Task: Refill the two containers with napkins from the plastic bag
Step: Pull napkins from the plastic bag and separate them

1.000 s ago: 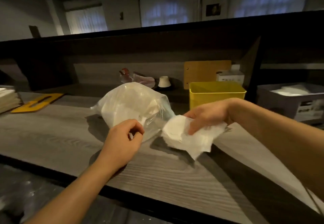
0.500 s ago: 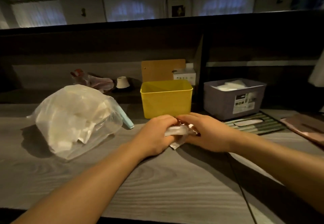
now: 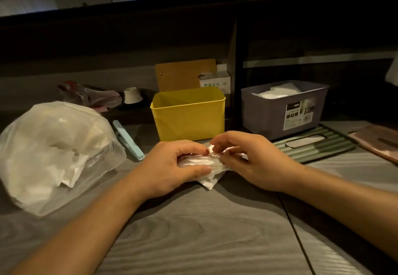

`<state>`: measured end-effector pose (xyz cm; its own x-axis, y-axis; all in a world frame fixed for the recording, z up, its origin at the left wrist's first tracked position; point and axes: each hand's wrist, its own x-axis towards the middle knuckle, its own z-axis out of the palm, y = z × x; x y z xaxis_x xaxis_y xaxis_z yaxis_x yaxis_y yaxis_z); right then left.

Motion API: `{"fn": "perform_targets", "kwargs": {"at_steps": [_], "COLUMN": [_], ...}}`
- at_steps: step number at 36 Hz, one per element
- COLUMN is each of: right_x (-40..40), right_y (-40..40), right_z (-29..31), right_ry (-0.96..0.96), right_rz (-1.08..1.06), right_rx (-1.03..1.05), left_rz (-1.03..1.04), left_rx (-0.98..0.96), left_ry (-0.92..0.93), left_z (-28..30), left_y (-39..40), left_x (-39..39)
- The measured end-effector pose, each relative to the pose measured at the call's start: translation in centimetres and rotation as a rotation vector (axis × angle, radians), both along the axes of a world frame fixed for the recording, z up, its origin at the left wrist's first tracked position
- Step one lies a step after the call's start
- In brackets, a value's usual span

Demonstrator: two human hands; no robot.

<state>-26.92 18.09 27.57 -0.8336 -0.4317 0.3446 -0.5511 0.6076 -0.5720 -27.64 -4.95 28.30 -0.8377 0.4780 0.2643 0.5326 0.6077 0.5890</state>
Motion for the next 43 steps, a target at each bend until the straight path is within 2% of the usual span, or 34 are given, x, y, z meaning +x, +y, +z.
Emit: {"fn": "perform_targets", "kwargs": {"at_steps": [11, 16, 20, 30, 38, 43], "right_x": [0.28, 0.34, 0.31, 0.13, -0.01, -0.26], "right_y": [0.03, -0.11, -0.15, 0.03, -0.28, -0.85], "right_z": [0.1, 0.3, 0.23, 0.1, 0.11, 0.12], "right_ry": [-0.005, -0.025, -0.004, 0.016, 0.069, 0.133], "right_rz": [0.034, 0.013, 0.004, 0.014, 0.01, -0.024], "right_rx": [0.043, 0.066, 0.065, 0.064, 0.075, 0.066], "left_rz": [0.037, -0.004, 0.019, 0.056, -0.012, -0.014], "left_rx": [-0.019, -0.045, -0.077, 0.009, -0.007, -0.028], "left_ry": [-0.002, -0.07, -0.033, -0.006, -0.131, -0.133], "left_z": [0.57, 0.62, 0.65, 0.78, 0.84, 0.88], "left_y": [-0.47, -0.48, -0.41, -0.14, -0.13, -0.2], "left_x": [-0.06, 0.25, 0.22, 0.47, 0.36, 0.38]}}
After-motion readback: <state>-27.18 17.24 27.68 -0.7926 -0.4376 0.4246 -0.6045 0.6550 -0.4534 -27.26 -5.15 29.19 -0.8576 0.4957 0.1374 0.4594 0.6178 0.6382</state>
